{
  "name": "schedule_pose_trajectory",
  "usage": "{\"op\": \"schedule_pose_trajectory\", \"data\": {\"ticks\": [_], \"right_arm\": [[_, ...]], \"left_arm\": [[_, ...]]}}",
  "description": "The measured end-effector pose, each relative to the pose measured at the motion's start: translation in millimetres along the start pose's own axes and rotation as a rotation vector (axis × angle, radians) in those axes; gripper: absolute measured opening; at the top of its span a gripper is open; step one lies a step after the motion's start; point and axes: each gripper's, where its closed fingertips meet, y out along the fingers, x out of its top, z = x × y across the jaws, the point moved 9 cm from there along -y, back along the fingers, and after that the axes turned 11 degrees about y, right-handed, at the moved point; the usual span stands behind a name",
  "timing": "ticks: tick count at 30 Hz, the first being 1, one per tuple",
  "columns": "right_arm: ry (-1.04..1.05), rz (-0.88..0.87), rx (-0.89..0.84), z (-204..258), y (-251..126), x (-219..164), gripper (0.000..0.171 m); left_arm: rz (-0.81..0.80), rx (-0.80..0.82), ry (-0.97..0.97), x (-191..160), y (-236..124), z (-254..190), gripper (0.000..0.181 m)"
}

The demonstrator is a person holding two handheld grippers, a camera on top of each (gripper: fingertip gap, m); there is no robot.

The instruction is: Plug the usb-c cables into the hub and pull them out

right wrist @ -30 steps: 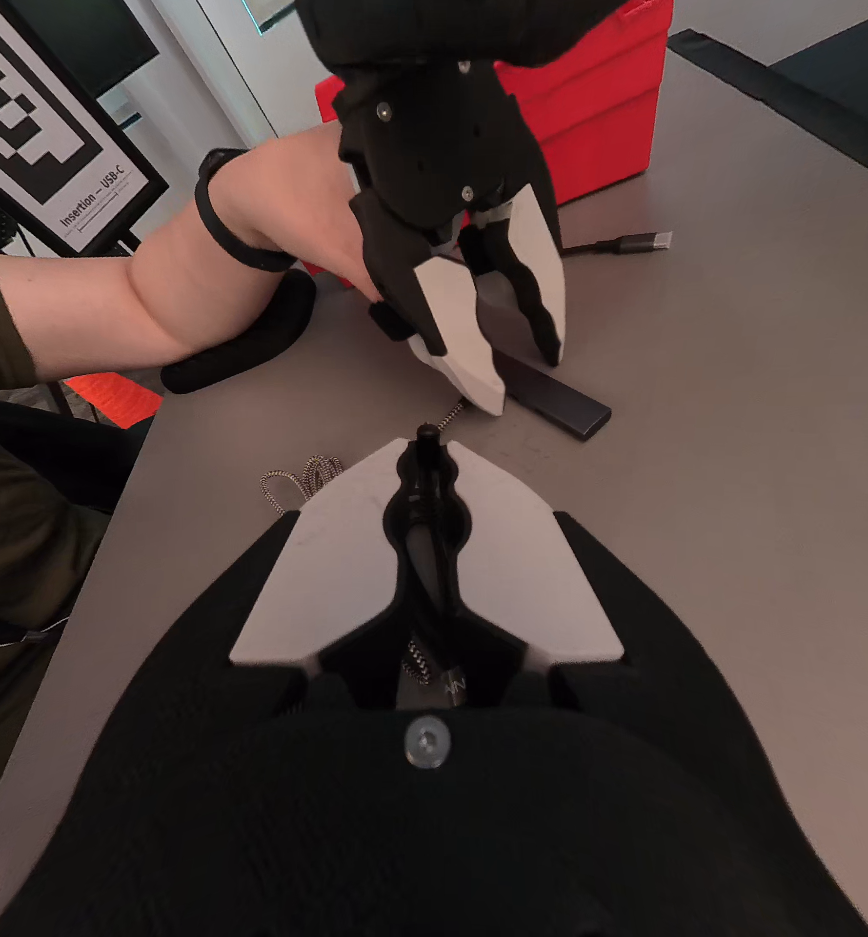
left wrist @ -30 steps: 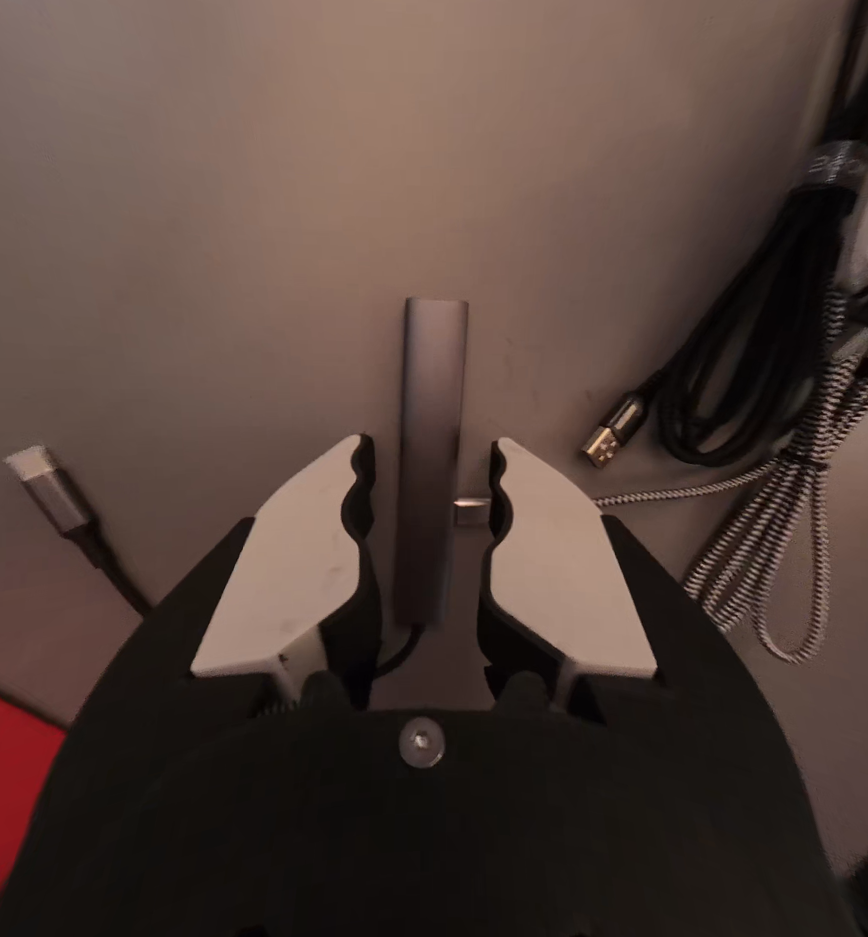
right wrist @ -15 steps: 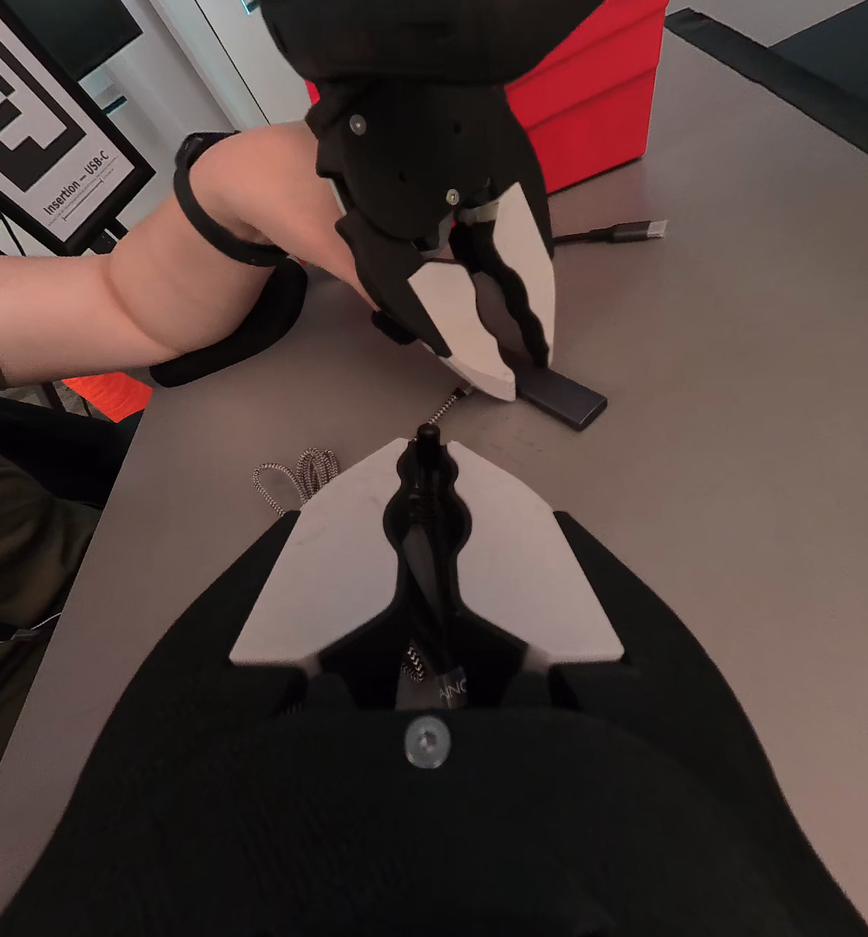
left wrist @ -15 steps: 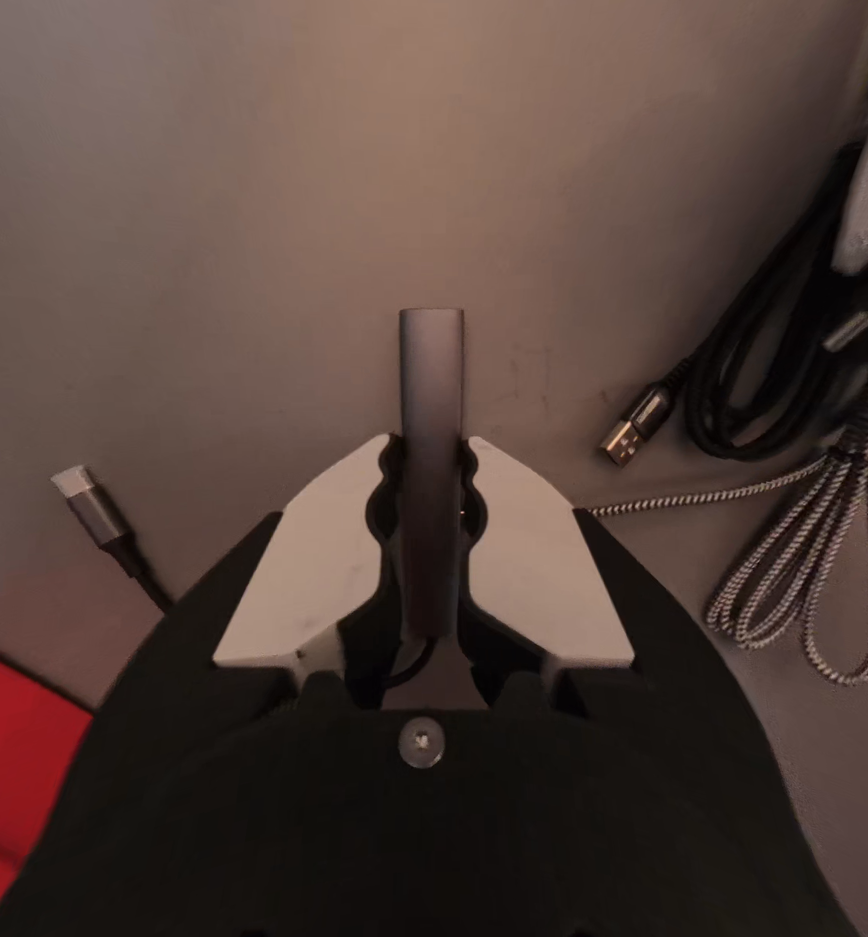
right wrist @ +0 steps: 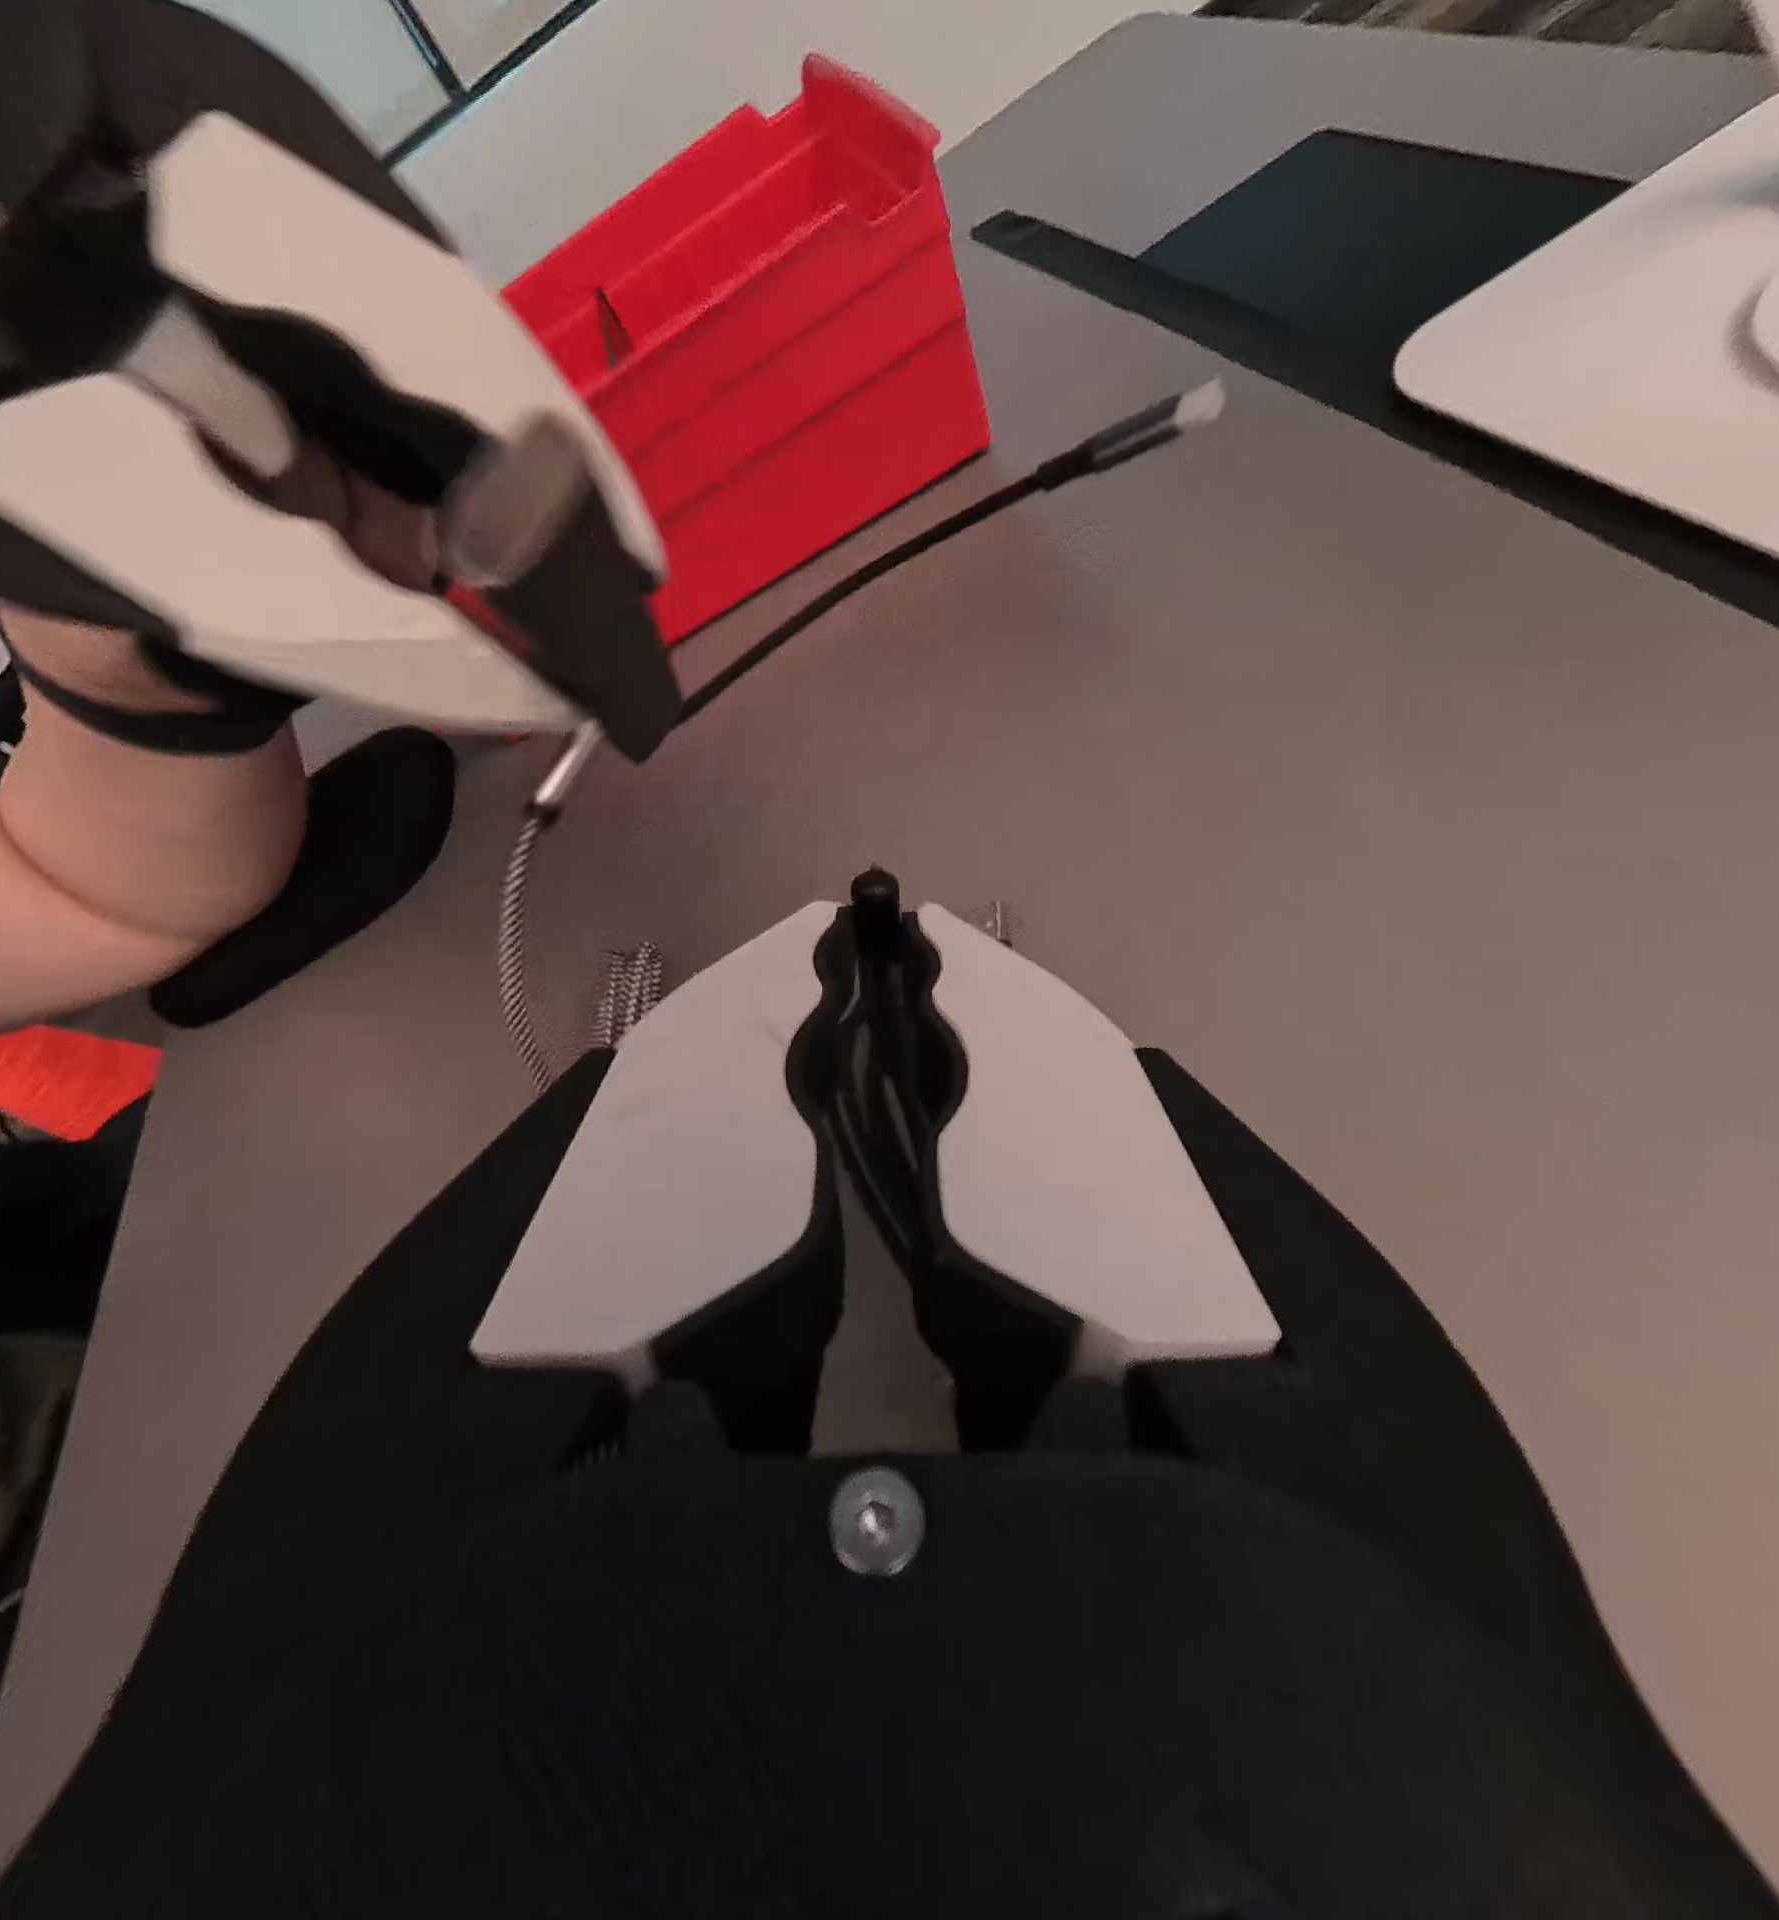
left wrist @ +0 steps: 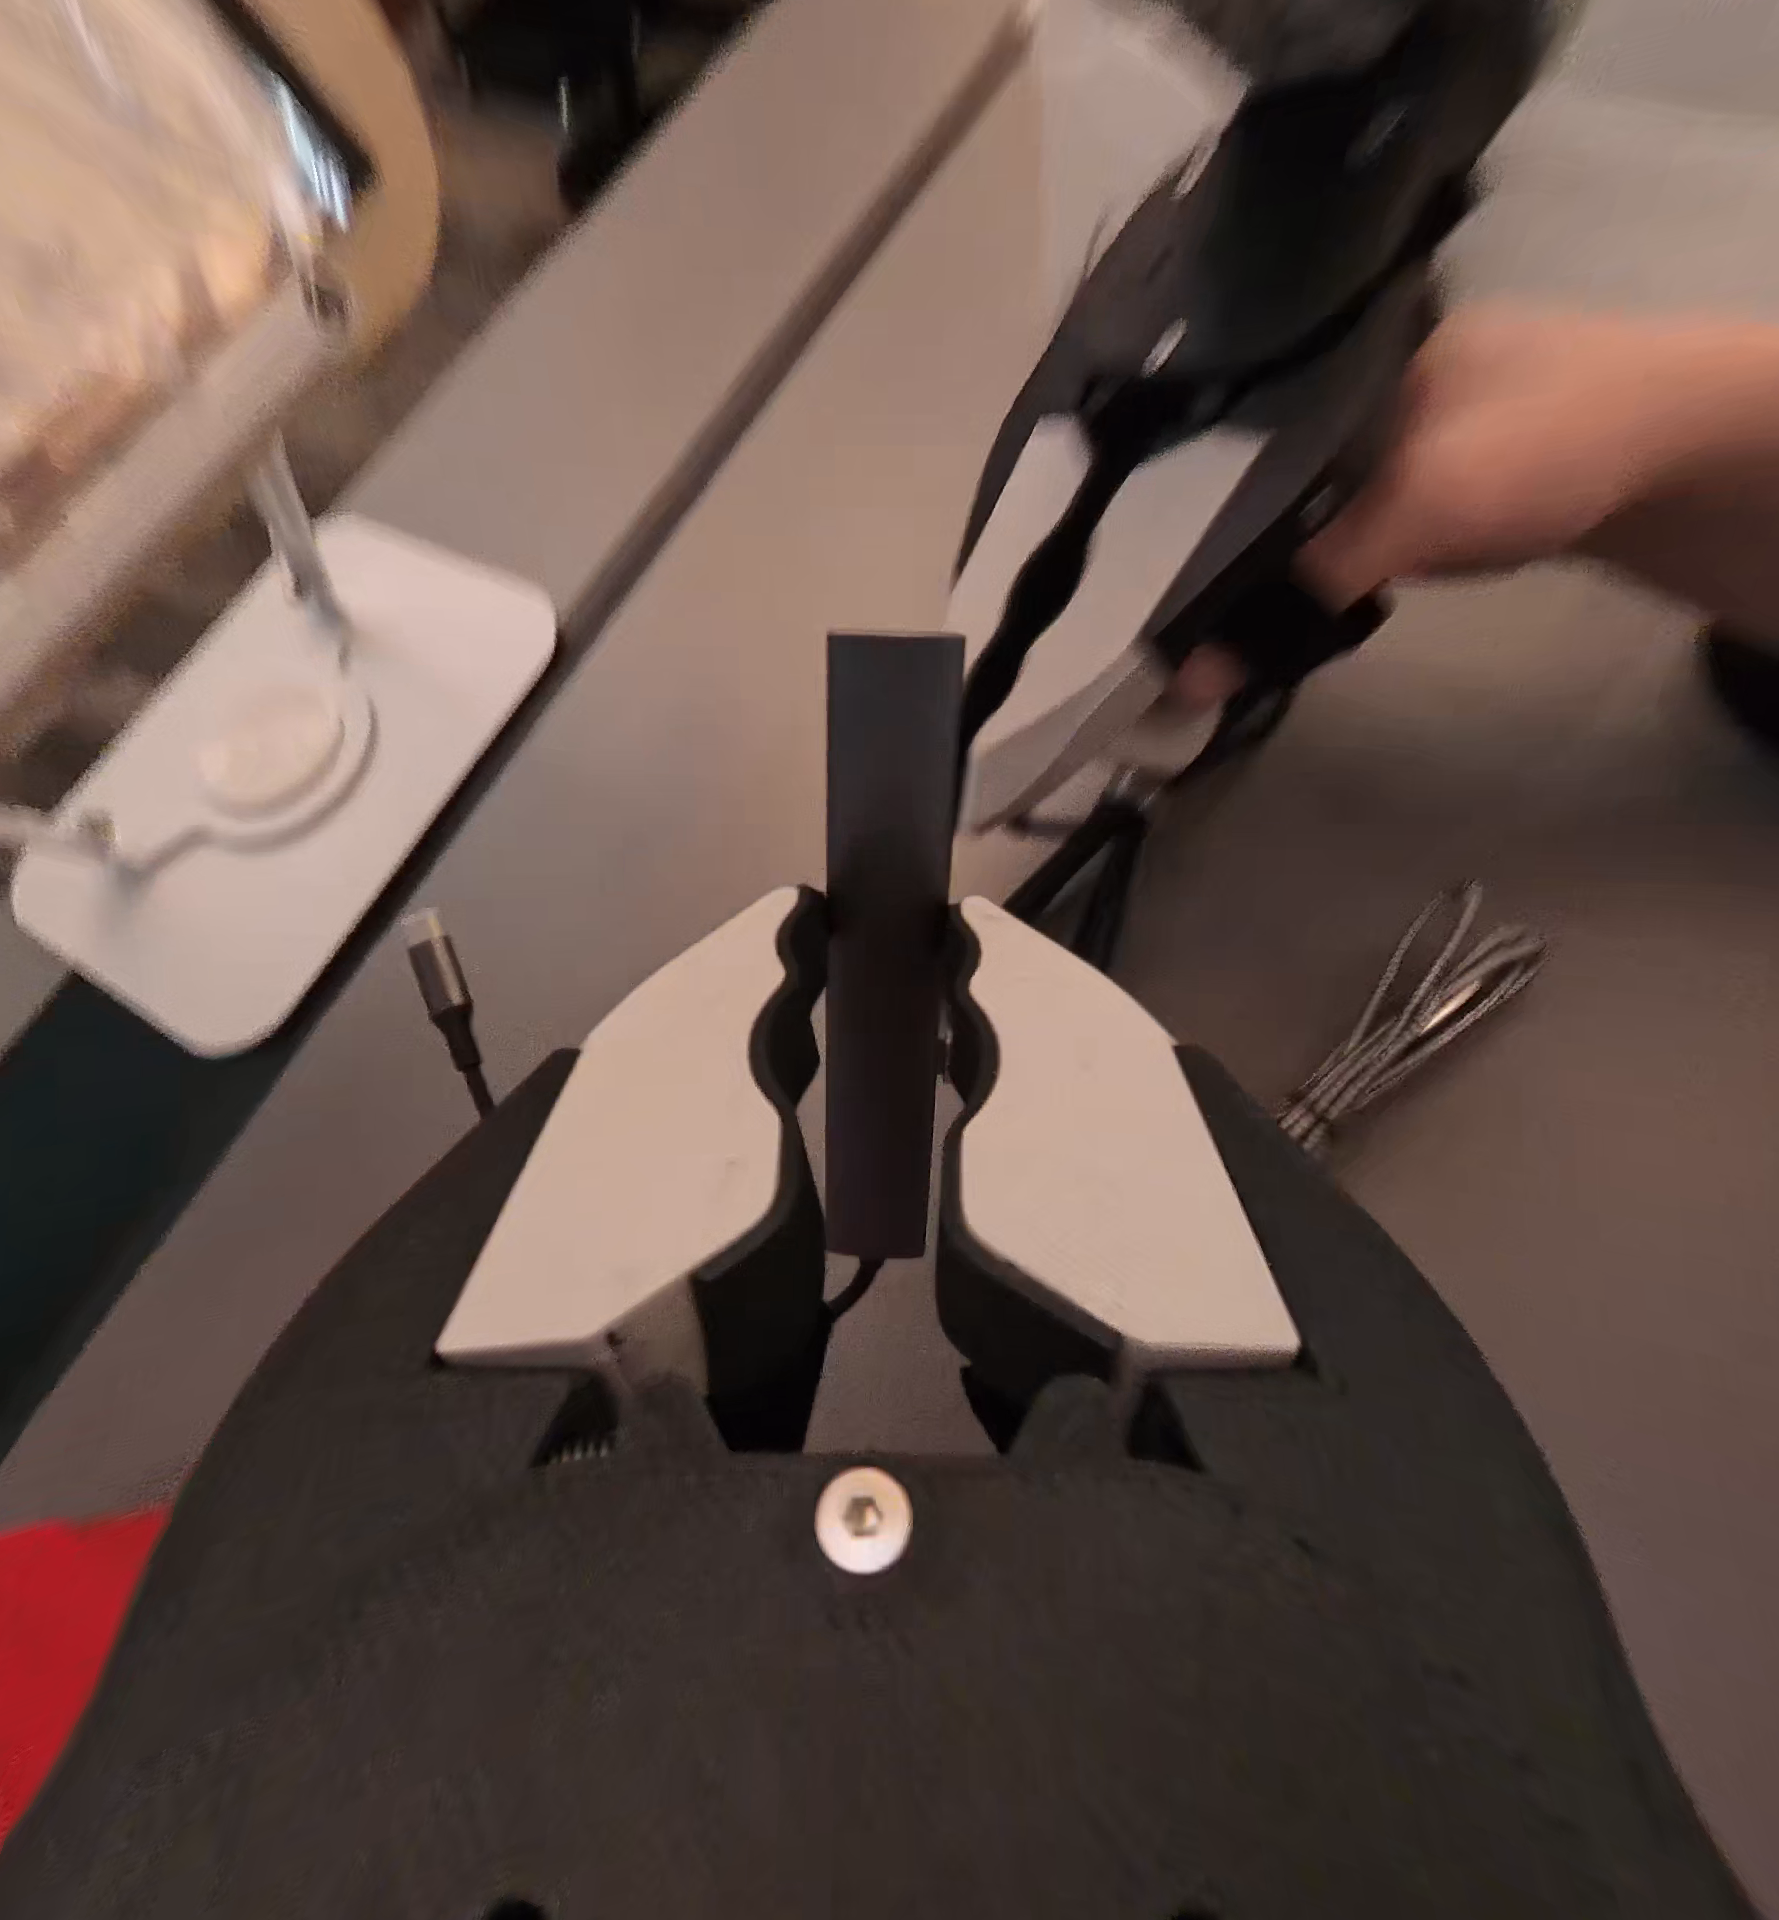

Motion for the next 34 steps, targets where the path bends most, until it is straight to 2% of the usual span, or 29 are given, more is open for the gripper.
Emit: {"op": "schedule_pose_trajectory", "data": {"ticks": [2,7,18,27,30,34], "right_arm": [[0.016,-0.013,-0.010,8.0,3.4,2.9,0.009],[0.063,0.007,0.004,23.3,10.3,4.6,0.009],[0.139,0.031,0.020,16.4,12.9,0.1,0.008],[0.113,0.045,0.015,16.9,17.2,-2.1,0.008],[0.122,-0.009,0.010,16.8,13.8,1.5,0.009],[0.049,-0.146,-0.113,16.6,-3.0,11.6,0.008]], "left_arm": [[-0.118,-0.019,0.049,13.5,-3.7,-13.0,0.021],[-0.055,-0.026,0.164,16.6,11.3,-33.3,0.021],[-0.080,-0.011,0.160,9.5,23.0,-36.6,0.021],[-0.072,-0.012,0.153,6.3,29.4,-38.2,0.023],[-0.086,0.032,0.150,8.2,27.2,-35.4,0.023],[-0.134,0.203,0.077,3.1,14.6,-14.3,0.022]]}}
